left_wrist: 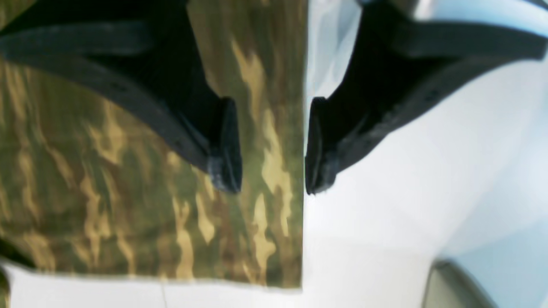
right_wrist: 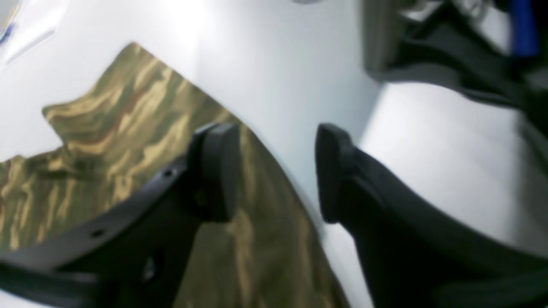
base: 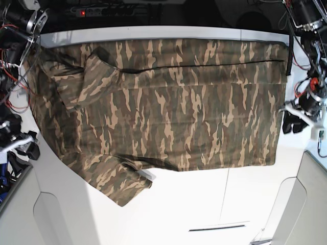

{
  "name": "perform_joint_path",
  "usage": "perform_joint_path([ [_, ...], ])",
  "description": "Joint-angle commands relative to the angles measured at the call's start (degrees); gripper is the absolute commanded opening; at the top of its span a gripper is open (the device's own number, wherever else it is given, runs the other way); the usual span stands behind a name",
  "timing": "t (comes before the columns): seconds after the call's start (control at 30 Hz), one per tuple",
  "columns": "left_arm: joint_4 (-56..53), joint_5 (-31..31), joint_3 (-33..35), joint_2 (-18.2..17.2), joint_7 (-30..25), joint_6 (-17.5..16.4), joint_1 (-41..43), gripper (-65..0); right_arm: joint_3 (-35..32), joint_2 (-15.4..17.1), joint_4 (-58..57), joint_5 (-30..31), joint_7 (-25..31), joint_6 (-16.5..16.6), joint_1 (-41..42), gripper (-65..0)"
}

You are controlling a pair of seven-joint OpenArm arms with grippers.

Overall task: Fold the T-shirt properly
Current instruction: 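Move both grippers to the folded shirt's side edges and grasp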

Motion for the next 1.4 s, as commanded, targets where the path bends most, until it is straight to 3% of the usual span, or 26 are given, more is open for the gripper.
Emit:
perform_joint_path([
  [0.0, -1.88, -0.83, 0.31, -2.16, -1.40, -0.07, -2.54, -35.7, -0.79, 1.22, -1.57, -0.22, 2.36, -0.33, 2.47, -36.1],
  [0.1, -9.77, -0.87, 2.67, -4.11, -2.27, -0.09, -8.09, -30.1, -3.30, 1.22, -8.41, -2.86, 6.27, -0.76, 5.38, -36.1],
  [0.27, -23.15, -0.57, 6.62, -5.46, -4.28, -0.11, -16.31, -30.1, -4.74, 1.20, -16.02, -6.60, 11.80, -1.01, 7.96, -36.1],
  [0.57, -42.47, 3.10, 12.22, -5.33, -10.21, -0.55, -24.70, -30.1, -4.74, 1.20, -20.90, -8.55, 12.39, -1.86, 7.85, -36.1],
  [0.83, -43.60, 0.57, 12.26, -2.86, -10.69, -1.86, -25.18, -30.1, -4.76, 0.17, -22.40, -7.45, 12.44, -1.77, 7.89, -36.1],
  [1.13, -43.60, 0.59, 12.26, -0.37, -11.41, -1.79, -26.64, -30.2, -4.76, -3.10, -22.40, -7.43, 12.41, -0.07, 7.87, -36.2],
  [1.37, -43.63, 0.85, 12.26, 0.15, -11.26, 1.46, -28.52, -32.3, -4.81, -4.81, -22.40, -7.43, 12.33, 1.25, 7.87, -37.2],
])
